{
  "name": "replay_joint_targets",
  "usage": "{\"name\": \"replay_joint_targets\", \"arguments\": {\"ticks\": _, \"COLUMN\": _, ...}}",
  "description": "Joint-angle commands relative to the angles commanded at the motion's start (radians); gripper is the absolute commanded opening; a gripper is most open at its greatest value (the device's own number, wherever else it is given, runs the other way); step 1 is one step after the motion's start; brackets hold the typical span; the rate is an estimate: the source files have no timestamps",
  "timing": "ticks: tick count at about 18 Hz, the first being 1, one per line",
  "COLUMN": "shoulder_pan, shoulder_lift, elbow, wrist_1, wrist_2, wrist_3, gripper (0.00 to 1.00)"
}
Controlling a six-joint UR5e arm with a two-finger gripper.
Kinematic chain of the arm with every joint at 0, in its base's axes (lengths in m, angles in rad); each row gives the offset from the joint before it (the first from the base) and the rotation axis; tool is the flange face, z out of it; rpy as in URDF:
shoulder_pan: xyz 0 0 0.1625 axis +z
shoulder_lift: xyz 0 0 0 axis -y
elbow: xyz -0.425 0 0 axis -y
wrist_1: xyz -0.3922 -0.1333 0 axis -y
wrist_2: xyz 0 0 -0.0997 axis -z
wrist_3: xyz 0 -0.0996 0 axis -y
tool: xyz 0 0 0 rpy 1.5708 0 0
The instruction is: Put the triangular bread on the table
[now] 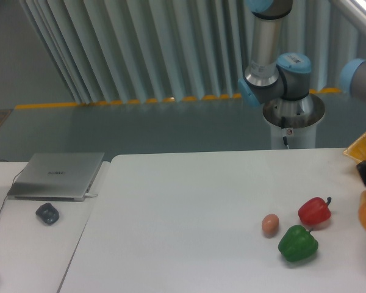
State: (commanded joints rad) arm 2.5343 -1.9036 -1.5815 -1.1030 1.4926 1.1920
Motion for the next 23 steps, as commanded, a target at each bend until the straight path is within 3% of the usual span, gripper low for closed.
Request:
{"name": "replay_joint_targets", "arguments": {"ticks": 3, "shoulder_pan": -0.034, "shoulder_lift": -0.014, "elbow": -0.005, "wrist_1": 0.002, "wrist_2": 0.009, "wrist_3": -0.005, "gripper": 0.06}}
{"name": "replay_joint_targets", "arguments": {"ticks": 6, "shoulder_pan": -0.043, "shoulder_lift": -0.015, "elbow": -0.006, "wrist_1": 0.003, "wrist_2": 0.023, "wrist_3": -0.005, "gripper": 0.32}}
{"name": "replay_joint_targets", "arguments": {"ticks": 8, "shoulder_pan": -0.045, "shoulder_lift": -0.017, "elbow": -0.006, "wrist_1": 0.009, "wrist_2": 0.023, "wrist_3": -0.005, "gripper": 0.69}}
{"name": "replay_joint_targets", "arguments": {"ticks": 9, "shoulder_pan": -0.045, "shoulder_lift": -0.018, "elbow": -0.005, "wrist_1": 0.012, "wrist_2": 0.023, "wrist_3": 0.0, "gripper": 1.0}}
{"name": "replay_joint_targets", "arguments": {"ticks": 18, "shoulder_pan": -0.048, "shoulder_lift": 0.031, "elbow": -0.02, "wrist_1": 0.006, "wrist_2": 0.074, "wrist_3": 0.03, "gripper": 1.0}}
{"name": "replay_joint_targets", "arguments": {"ticks": 23, "shoulder_pan": -0.023, "shoulder_lift": 0.07, "elbow": -0.015, "wrist_1": -0.061, "wrist_2": 0.081, "wrist_3": 0.439, "gripper": 1.0}}
